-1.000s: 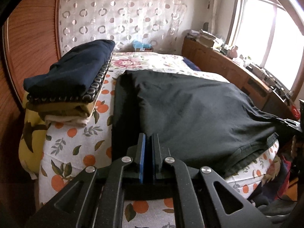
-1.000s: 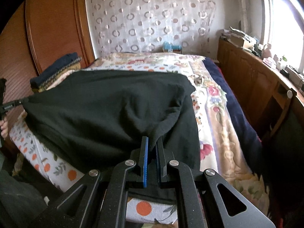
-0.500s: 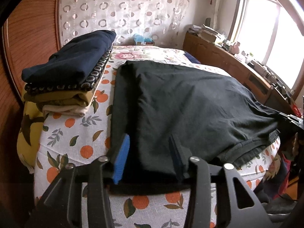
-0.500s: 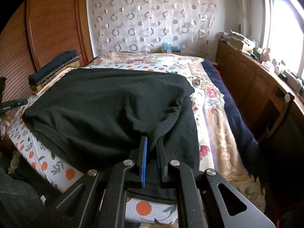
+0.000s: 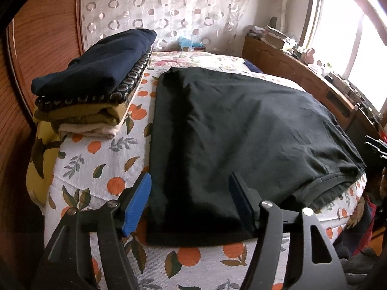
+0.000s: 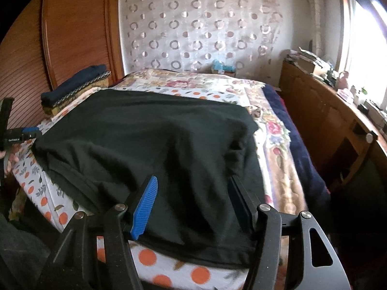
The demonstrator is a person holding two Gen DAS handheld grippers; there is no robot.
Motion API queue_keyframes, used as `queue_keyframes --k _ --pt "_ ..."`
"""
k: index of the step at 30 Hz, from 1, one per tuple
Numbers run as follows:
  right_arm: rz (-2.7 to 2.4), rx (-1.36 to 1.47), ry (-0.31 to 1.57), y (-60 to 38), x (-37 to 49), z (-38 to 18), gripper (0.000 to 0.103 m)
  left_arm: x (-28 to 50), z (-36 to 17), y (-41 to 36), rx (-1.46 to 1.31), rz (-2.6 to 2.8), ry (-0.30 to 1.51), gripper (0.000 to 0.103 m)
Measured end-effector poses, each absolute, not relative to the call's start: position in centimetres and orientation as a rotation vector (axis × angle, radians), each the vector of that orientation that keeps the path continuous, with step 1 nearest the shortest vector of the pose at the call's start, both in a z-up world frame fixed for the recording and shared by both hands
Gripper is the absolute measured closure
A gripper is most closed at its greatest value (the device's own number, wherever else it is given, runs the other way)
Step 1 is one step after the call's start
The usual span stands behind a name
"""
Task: Fold small clothes
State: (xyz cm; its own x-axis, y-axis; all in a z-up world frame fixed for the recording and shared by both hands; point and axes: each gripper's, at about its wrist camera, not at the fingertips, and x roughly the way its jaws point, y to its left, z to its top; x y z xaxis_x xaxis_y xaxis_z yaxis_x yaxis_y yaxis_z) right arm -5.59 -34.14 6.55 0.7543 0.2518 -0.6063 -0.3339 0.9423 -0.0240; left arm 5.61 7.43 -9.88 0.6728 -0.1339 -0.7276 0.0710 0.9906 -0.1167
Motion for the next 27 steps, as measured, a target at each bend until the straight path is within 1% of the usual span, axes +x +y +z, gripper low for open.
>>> queue_keyframes --k 13,19,22,27 --pt "0.405 -0.167 0.736 -29.7 -2.3 2.1 0.041 5.7 -11.2 7.8 -0.083 -0.101 0.861 0.035" --pt "0.372 -0.149 0.665 -29.6 -3.3 1.7 0.039 5.4 -11.5 8.6 -0.133 -0.102 0.857 0.035" --pt "0.371 -0.145 0.649 -29.5 -3.7 1.3 0.038 4.9 -10.8 9.4 -0.193 -0.11 0.827 0.035" --pt "0.375 -0.146 0.639 -29.1 -4.2 1.0 0.038 4.6 -10.0 9.7 -0.189 -0.094 0.811 0.035"
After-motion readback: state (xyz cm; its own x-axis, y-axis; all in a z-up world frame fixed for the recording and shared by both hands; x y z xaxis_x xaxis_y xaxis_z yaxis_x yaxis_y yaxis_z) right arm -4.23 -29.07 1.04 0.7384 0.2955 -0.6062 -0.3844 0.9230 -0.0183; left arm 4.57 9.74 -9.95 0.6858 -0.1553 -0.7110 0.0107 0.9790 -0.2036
